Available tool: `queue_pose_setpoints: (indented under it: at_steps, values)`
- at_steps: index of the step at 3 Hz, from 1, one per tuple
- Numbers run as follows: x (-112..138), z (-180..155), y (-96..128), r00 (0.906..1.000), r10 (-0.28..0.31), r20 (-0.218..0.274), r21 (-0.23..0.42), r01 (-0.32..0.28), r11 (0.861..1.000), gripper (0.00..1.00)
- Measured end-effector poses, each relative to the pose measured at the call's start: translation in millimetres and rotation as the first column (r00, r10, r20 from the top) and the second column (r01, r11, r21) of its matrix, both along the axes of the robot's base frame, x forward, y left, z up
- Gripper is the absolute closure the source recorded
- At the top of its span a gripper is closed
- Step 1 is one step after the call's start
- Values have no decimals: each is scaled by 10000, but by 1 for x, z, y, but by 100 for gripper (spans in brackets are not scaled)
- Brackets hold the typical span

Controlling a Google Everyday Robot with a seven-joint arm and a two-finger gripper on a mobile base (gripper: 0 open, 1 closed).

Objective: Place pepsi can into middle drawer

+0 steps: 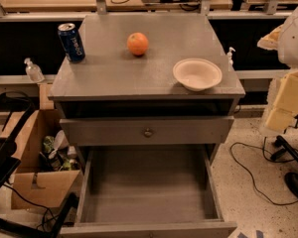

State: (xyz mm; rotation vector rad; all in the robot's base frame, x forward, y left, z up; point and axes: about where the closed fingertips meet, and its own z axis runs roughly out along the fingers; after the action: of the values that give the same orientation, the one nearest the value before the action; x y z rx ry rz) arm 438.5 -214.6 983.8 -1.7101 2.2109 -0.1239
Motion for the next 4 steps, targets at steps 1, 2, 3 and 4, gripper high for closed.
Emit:
queue_pose_setpoints:
  at_steps: [1,2,3,4]
  values:
    - [1,2,0,9999,-2,109,26,2,10000,0]
    - [13,5,-2,9966,-147,806,389,116,9992,0]
    - [43,3,5,9835,-588,1711,1439,341,9890,0]
    - [80,-10,14,9623,-1613,2191,3224,846,9428,0]
